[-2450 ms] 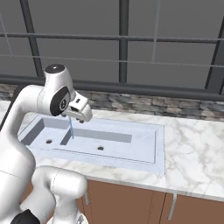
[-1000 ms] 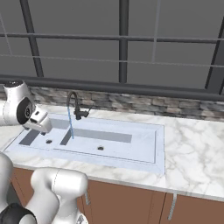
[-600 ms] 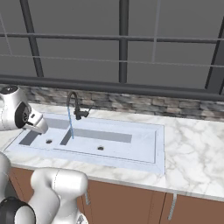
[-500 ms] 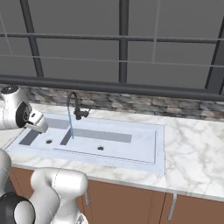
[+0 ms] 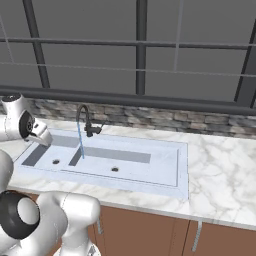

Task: Soak the sponge with water for a few seconds and then drop it inside the sink.

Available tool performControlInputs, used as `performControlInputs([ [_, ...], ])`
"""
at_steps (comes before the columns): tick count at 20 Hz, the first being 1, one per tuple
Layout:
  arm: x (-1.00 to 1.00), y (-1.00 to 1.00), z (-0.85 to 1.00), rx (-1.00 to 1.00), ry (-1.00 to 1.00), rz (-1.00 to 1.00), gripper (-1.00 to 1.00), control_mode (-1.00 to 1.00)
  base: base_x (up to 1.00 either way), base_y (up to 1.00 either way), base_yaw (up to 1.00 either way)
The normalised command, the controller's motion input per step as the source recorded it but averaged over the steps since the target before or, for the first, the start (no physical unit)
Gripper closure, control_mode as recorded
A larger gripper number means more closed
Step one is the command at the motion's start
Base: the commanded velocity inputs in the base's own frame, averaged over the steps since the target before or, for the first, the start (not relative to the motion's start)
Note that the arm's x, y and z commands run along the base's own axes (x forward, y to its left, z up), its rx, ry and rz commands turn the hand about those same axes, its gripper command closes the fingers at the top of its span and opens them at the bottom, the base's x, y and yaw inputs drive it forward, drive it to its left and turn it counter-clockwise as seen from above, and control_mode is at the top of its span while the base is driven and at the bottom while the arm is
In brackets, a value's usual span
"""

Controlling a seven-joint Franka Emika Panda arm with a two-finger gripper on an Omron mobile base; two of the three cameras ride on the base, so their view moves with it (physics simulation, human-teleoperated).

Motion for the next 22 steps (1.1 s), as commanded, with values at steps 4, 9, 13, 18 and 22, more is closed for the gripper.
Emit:
performControlInputs([
  [4,0.02,0.38,0.0,0.0,0.05,0.0,-1.0,-1.0,0.0,0.0,0.0],
  [9,0.0,0.36,-0.08,0.0,0.04,0.0,-1.0,-1.0,0.0,0.0,0.0],
  [13,0.0,0.37,-0.27,0.01,0.04,0.0,-1.0,-1.0,0.0,0.0,0.0],
  [18,0.12,0.41,-0.46,0.03,0.01,0.0,-1.0,-1.0,0.0,0.0,0.0],
  [22,0.21,0.38,-0.2,0.0,0.0,0.0,-1.0,-1.0,0.0,0.0,0.0],
])
